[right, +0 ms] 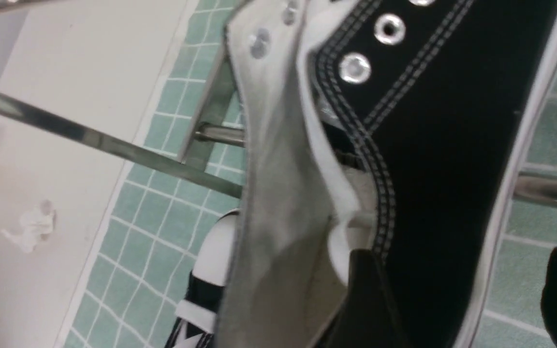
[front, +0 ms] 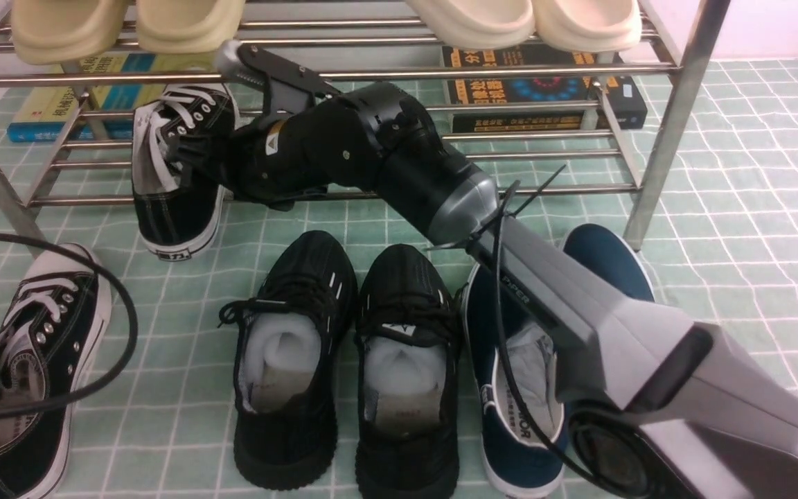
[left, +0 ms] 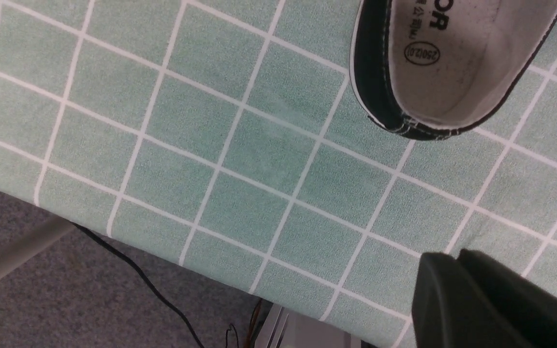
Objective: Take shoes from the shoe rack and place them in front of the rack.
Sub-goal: Use the right arm to clamp a shoe on the left side of the shoe rack
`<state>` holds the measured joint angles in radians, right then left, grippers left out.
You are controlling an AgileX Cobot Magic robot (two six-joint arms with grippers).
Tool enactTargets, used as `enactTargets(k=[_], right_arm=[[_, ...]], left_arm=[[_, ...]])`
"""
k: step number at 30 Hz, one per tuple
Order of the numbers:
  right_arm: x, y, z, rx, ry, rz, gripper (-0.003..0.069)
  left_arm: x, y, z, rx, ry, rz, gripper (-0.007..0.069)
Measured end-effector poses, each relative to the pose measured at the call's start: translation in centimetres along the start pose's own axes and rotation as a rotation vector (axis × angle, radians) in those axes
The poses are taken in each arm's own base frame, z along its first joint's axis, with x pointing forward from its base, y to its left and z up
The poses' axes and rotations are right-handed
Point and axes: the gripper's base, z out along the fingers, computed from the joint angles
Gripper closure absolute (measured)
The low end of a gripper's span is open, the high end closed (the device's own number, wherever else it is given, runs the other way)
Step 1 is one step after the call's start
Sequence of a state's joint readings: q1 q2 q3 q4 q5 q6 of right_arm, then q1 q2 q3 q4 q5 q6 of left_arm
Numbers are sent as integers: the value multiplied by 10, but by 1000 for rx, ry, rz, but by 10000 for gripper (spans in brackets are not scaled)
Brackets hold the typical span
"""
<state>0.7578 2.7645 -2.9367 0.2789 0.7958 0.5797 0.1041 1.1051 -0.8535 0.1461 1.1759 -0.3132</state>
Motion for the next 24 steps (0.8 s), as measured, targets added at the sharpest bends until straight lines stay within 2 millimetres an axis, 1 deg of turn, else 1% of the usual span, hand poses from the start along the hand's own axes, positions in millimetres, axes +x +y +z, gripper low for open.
enactTargets(k=[3, 5, 10, 13, 17, 19, 22, 24], right_arm=[[2, -3, 4, -2, 6, 17, 193], [2, -2, 4, -19, 8, 34, 195], [0, 7, 2, -101, -14, 93, 195], [-4, 12, -1, -128, -44, 97, 195], [-7, 14, -2, -141, -71, 93, 195], [-6, 11, 0, -128, -71, 82, 195], [3, -3, 13, -79, -62, 54, 195], [6, -7, 17, -70, -60, 52, 195]], left_arm=[[0, 0, 0, 0, 0, 0, 573], [0, 0, 0, 0, 0, 0, 571], [0, 0, 0, -1, 2, 0, 571], [0, 0, 0, -1, 4, 0, 571], [0, 0, 0, -1, 4, 0, 571], [0, 0, 0, -1, 4, 0, 571], [0, 0, 0, -2, 3, 0, 571], [0, 0, 0, -2, 3, 1, 571]])
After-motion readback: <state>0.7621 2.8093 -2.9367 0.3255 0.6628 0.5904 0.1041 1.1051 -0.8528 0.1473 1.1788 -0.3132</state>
